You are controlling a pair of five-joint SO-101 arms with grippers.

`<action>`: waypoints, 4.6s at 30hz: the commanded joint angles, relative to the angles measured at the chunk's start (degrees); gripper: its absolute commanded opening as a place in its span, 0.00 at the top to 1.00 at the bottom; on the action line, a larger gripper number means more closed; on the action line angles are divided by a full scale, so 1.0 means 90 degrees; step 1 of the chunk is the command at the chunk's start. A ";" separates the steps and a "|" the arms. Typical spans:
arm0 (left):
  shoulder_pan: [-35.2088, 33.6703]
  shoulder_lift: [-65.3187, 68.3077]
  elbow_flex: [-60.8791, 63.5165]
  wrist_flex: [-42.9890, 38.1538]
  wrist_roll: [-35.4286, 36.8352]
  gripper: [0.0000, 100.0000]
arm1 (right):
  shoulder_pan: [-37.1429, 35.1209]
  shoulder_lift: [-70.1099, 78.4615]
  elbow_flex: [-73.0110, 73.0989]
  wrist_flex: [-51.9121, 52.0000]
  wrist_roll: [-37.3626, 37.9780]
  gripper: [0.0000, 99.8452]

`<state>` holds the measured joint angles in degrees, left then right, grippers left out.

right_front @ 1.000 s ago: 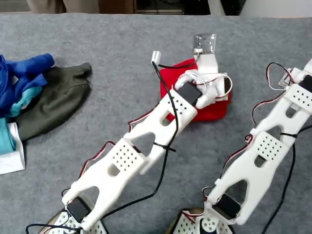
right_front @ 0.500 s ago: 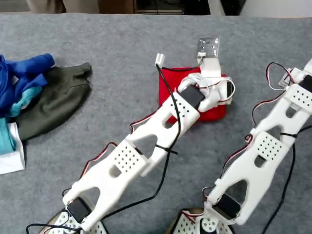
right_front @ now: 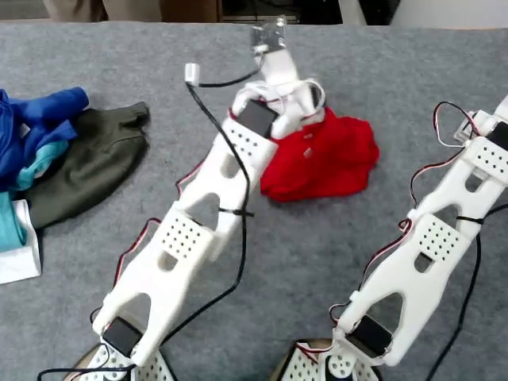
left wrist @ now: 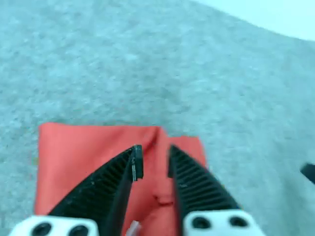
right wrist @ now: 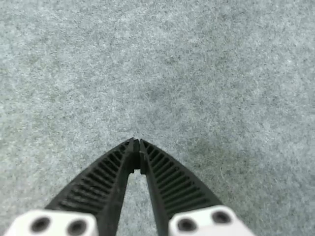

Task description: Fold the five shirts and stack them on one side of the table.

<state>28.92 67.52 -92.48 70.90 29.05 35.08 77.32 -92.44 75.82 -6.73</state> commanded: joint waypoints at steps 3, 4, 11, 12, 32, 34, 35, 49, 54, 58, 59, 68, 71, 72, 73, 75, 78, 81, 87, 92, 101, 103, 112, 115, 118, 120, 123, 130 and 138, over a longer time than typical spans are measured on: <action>0.0303 0.0386 0.0254 -0.0156 0.0029 0.98 | 0.0073 -0.0054 -0.0278 -0.0117 -0.0029 0.99; 0.0430 0.0484 0.0274 -0.0107 0.0000 0.98 | 0.0073 -0.0054 -0.0278 -0.0117 -0.0029 0.99; 0.0801 0.0610 0.0264 -0.0059 0.0000 0.98 | 0.0083 -0.0054 -0.0278 -0.0117 -0.0029 0.99; 0.0860 0.0610 0.0264 0.0020 0.0000 0.98 | 0.0073 -0.0054 -0.0278 -0.0117 -0.0029 0.99; 0.1084 0.0044 -0.0381 0.1387 0.0000 0.98 | 0.0093 -0.0054 -0.0288 -0.0127 -0.0039 0.99; 0.0664 -0.0190 -0.0381 0.1426 0.0000 0.98 | 0.0093 -0.0054 -0.0288 -0.0127 -0.0039 0.99; 0.0479 -0.0249 -0.0381 0.1485 0.0000 0.98 | 0.0093 -0.0054 -0.0288 -0.0127 -0.0039 0.99; -0.1241 0.0982 -0.0371 0.1875 0.0010 0.98 | -0.0308 -0.0112 -0.0337 0.0059 0.0596 0.99; -0.1690 0.1197 -0.0371 0.1387 0.0000 0.98 | -0.1109 -0.0796 -0.0337 0.1055 0.1954 0.99; -0.2110 0.1177 -0.0371 0.1035 0.0029 0.98 | -0.2076 -0.1470 -0.0337 0.2110 0.2999 0.99; -0.2198 0.1187 -0.0371 0.0967 0.0029 0.98 | -0.2310 -0.1646 -0.0317 0.2393 0.3175 0.99; -0.2315 0.1187 -0.0371 0.0830 0.0029 0.98 | -0.3004 -0.3219 0.1695 0.2960 0.3448 0.99; -0.2315 0.1187 -0.0371 0.0830 0.0029 0.98 | -0.3043 -0.4215 0.3336 0.2950 0.3536 0.99; -0.2315 0.1187 -0.0371 0.0830 0.0029 0.98 | -0.3101 -0.4547 0.3863 0.2950 0.3634 0.99; -0.2315 0.1187 -0.0371 0.0830 0.0029 0.98 | -0.3219 -0.4850 0.4322 0.2940 0.3702 0.99; -0.2315 0.1187 -0.0371 0.0830 0.0029 0.98 | -0.3443 -0.5348 0.5172 0.2891 0.3868 0.99; -0.2295 0.1187 -0.0371 0.0830 0.0029 0.98 | -0.3668 -0.5592 0.6149 0.2413 0.3956 0.99; -0.2295 0.1187 -0.0371 0.0860 0.0029 0.98 | -0.3707 -0.5455 0.6735 0.1788 0.3946 0.99; -0.2295 0.1187 -0.0371 0.0850 0.0029 0.98 | -0.3658 -0.4615 0.6569 0.1514 0.3907 0.99; -0.2295 0.1197 -0.0371 0.0850 0.0029 0.98 | -0.3414 -0.3658 0.5387 0.1436 0.3897 0.99; -0.2286 0.1197 -0.0371 0.0830 0.0029 0.98 | -0.2701 -0.1841 0.1890 0.1201 0.3575 0.99; -0.2286 0.1197 -0.0371 0.0830 0.0029 0.98 | -0.2681 -0.1470 0.1118 0.1192 0.3595 0.99; -0.2286 0.1197 -0.0371 0.0830 0.0029 0.98 | -0.2476 -0.0571 -0.0347 0.0606 0.3565 0.99; -0.2286 0.1206 -0.0371 0.0850 0.0029 0.98 | -0.1890 -0.0757 -0.0357 0.0293 0.2716 0.99; -0.2286 0.1206 -0.0371 0.0869 0.0029 0.98 | -0.0952 -0.0894 -0.0308 -0.0010 0.1084 0.99; -0.2286 0.1206 -0.0361 0.0879 0.0029 0.98 | -0.0405 -0.0708 -0.0220 -0.0049 -0.0078 0.99; -0.2286 0.1206 -0.0361 0.0879 0.0029 0.98 | 0.0063 -0.0171 -0.0132 -0.0313 -0.0996 0.99; -0.2217 0.1206 -0.0371 0.0860 0.0000 0.98 | 0.0122 0.0142 -0.0347 -0.0801 -0.0996 0.99; -0.2149 0.1197 -0.0352 0.0879 0.0000 0.98 | 0.0112 0.0161 -0.0347 -0.0801 -0.0996 0.99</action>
<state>8.97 79.56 -93.36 79.16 28.97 35.60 79.25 -92.97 69.76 -15.08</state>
